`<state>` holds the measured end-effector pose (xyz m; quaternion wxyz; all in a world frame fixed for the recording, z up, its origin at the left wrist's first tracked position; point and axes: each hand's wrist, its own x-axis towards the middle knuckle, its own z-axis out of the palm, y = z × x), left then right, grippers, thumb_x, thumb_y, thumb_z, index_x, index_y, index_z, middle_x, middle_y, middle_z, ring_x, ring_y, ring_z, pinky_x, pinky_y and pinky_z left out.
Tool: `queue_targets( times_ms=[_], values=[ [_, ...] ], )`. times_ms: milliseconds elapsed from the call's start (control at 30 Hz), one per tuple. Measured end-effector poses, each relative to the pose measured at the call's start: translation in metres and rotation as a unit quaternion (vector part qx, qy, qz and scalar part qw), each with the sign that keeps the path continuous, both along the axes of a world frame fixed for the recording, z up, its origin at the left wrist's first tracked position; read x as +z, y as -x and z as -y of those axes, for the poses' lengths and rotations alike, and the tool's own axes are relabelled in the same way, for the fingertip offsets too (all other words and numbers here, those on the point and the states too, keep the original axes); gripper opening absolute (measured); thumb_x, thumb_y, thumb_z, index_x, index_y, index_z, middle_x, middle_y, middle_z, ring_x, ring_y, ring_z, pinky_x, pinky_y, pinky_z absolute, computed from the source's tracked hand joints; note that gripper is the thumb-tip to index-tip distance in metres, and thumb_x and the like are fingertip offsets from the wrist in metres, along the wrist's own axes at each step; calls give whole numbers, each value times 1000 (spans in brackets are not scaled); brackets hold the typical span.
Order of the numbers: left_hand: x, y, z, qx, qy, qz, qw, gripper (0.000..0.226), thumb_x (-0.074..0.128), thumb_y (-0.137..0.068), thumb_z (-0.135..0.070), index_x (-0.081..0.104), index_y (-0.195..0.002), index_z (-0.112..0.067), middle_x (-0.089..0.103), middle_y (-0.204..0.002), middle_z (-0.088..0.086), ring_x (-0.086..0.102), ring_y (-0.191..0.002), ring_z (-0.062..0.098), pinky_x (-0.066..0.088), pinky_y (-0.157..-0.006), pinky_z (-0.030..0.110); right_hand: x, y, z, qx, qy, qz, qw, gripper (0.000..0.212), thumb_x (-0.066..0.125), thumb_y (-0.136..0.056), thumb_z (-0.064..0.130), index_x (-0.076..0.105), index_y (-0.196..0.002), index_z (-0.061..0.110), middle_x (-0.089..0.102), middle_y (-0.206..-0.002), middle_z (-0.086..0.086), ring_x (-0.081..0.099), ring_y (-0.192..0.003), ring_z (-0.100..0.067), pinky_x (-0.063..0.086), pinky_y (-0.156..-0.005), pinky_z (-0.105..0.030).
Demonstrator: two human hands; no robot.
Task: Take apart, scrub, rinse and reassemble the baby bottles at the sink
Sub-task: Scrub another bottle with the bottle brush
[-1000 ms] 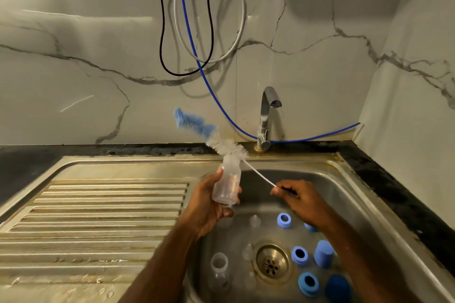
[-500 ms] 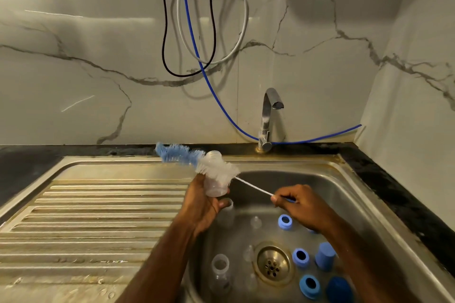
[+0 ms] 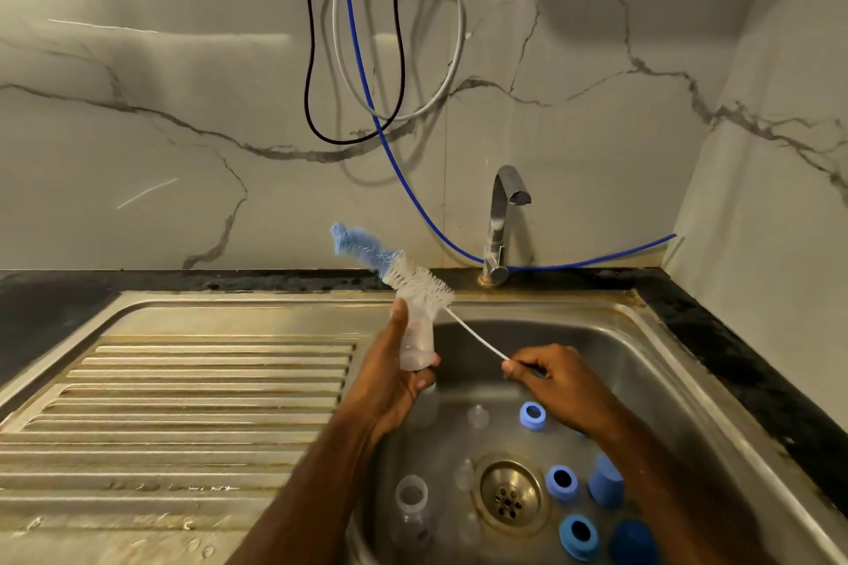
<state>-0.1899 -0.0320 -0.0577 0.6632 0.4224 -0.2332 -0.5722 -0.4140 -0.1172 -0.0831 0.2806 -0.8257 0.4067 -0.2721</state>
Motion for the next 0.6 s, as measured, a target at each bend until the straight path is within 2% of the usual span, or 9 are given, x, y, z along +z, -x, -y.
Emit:
queue_targets(
  times_ms=[67,133,200,267,367,467,533,600],
  values=[
    [-1,-5,0,36,0,3,999,72,76,-74,-42,51,-132,-9,63,-117,22,66,-76,23,55,-54,28,2,8,1,25,-40,7,999,17,64,-96,32,78,-87,28,75,-82,2,70,-79,-14,59,-79,-42],
    [-3,-12,0,62,3,-24,998,69,78,-74,-31,53,-132,-4,70,-117,21,74,-89,28,61,-62,33,4,15,0,33,-74,8,997,18,63,-97,28,78,-89,29,75,-84,3,71,-80,-13,60,-79,-36],
    [-4,-17,1,76,18,-77,994,61,76,-77,-25,57,-130,-3,73,-118,19,72,-104,33,62,-78,41,6,13,-3,48,-105,5,993,23,57,-101,26,78,-92,28,71,-71,3,66,-67,-12,56,-68,-29],
    [-3,-17,2,80,36,-113,990,50,73,-81,-22,61,-127,-5,71,-121,18,68,-114,34,57,-90,43,6,6,-6,59,-122,-2,991,25,53,-103,26,77,-96,26,57,-56,7,53,-54,-6,46,-58,-20],
    [-4,-12,3,76,27,-97,992,33,69,-87,-23,64,-116,-8,68,-123,16,63,-118,35,53,-97,48,-1,-7,-7,40,-50,12,998,22,56,-102,29,77,-94,29,58,-58,9,52,-54,-3,45,-59,-20],
    [-7,-8,7,70,18,-74,995,45,71,-83,-29,62,-121,-6,65,-127,20,63,-119,38,52,-101,51,-5,-14,-5,-4,31,43,999,19,58,-100,29,74,-91,33,67,-67,9,61,-63,-7,49,-62,-24],
    [-5,-11,8,64,27,-94,993,50,65,-91,-37,58,-132,-8,66,-129,22,66,-117,36,54,-98,48,0,-9,-2,-13,37,38,999,24,58,-100,25,72,-81,31,66,-66,5,59,-61,-7,48,-62,-23],
    [-5,-20,8,58,37,-143,987,45,48,-102,-42,57,-134,-12,69,-125,20,67,-113,33,52,-96,44,5,4,0,3,-5,8,1000,30,58,-100,25,69,-73,26,65,-68,-4,59,-61,-9,52,-62,-25]
  ],
)
